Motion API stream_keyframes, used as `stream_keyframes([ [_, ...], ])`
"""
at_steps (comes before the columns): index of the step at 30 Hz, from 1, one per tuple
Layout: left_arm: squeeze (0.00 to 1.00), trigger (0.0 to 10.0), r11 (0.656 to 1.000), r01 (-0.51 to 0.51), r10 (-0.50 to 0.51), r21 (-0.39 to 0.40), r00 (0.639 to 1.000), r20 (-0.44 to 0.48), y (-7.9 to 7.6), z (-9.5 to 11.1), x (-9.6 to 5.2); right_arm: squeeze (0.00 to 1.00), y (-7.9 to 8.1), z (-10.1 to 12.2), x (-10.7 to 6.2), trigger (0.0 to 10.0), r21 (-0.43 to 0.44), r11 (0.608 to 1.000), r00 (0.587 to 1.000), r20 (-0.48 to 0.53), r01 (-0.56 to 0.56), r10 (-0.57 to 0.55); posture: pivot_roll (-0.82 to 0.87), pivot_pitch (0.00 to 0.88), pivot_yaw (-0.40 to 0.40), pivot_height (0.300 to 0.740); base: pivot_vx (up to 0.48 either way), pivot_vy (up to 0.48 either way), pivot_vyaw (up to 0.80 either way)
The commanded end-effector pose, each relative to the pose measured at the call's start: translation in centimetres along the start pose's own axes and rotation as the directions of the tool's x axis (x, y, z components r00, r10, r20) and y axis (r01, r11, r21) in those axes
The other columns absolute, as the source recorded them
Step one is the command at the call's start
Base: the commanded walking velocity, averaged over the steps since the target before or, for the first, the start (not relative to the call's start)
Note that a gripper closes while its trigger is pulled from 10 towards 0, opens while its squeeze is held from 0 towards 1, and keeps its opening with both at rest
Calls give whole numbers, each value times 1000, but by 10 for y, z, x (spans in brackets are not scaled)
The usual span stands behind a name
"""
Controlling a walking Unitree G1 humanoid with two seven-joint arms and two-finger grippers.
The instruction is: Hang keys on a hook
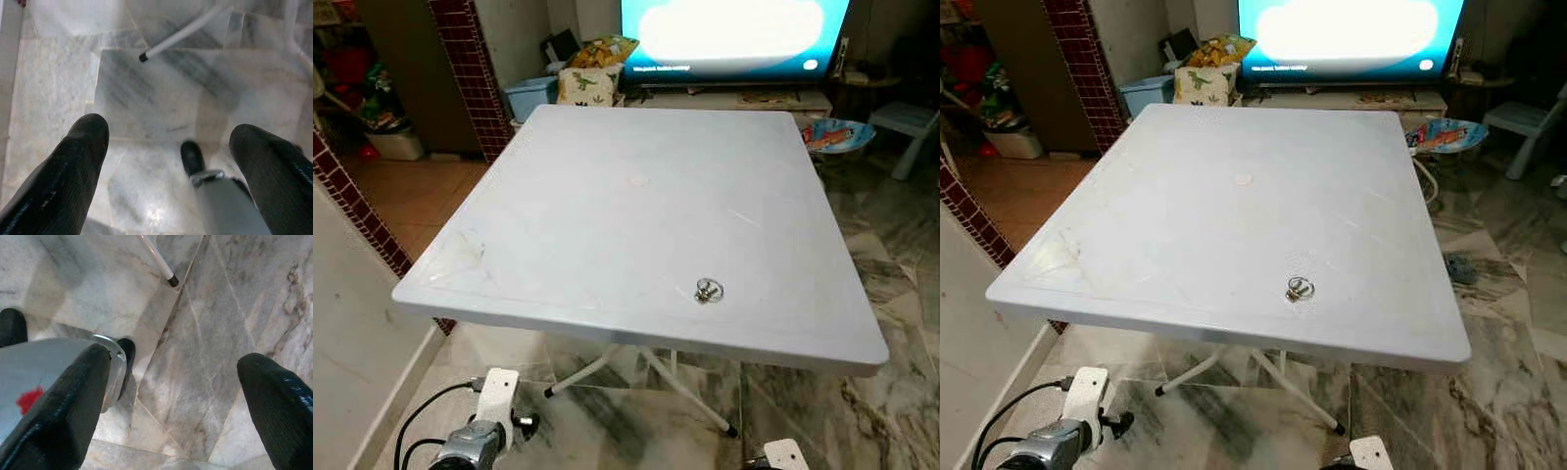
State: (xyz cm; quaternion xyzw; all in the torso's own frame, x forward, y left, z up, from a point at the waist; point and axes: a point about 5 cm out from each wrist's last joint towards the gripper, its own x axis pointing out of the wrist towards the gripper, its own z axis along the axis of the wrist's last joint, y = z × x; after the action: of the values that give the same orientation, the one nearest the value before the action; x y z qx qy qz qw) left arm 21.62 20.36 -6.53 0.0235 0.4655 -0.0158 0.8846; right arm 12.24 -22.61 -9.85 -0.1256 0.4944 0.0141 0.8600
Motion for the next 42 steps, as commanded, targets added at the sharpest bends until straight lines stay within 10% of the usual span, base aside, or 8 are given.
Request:
stream_keyframes([
  [1,0,10000,1000,-19,19,-23,999,27,4,3,-1,0,0,0,-1,10000,16,1000,1000,28,11,-11,-75,0,76,740,0,0,0],
  [7,0,10000,998,-26,29,-55,998,58,5,7,-1,0,-25,1,-4,10000,84,993,995,55,83,-88,-75,0,81,740,0,0,0],
  [14,0,10000,993,-42,58,-113,988,141,7,14,-2,0,-56,56,1,10000,190,969,959,203,161,-199,-79,0,89,740,0,0,0],
  [17,0,10000,997,-28,53,-70,919,391,63,16,-30,0,-74,93,-5,10000,224,961,900,367,162,-237,-77,0,90,740,0,0,0],
  [19,0,10000,998,-27,49,-57,902,429,64,24,-32,0,-75,104,-11,10000,228,961,863,443,156,-245,-78,0,91,740,0,0,0],
  [24,0,10000,1000,11,-9,0,840,543,56,46,-46,0,-62,111,-49,10000,192,971,781,580,144,-231,-78,0,82,740,0,0,0],
  [32,0,10000,992,56,-113,109,761,639,39,63,-75,0,-54,80,-85,10000,145,981,808,557,130,-190,-88,0,82,740,0,0,0],
  [42,0,10000,963,168,-270,212,656,705,-4,110,-109,0,-39,132,-129,10000,108,992,736,665,72,-126,-107,0,88,740,0,0,0],
])
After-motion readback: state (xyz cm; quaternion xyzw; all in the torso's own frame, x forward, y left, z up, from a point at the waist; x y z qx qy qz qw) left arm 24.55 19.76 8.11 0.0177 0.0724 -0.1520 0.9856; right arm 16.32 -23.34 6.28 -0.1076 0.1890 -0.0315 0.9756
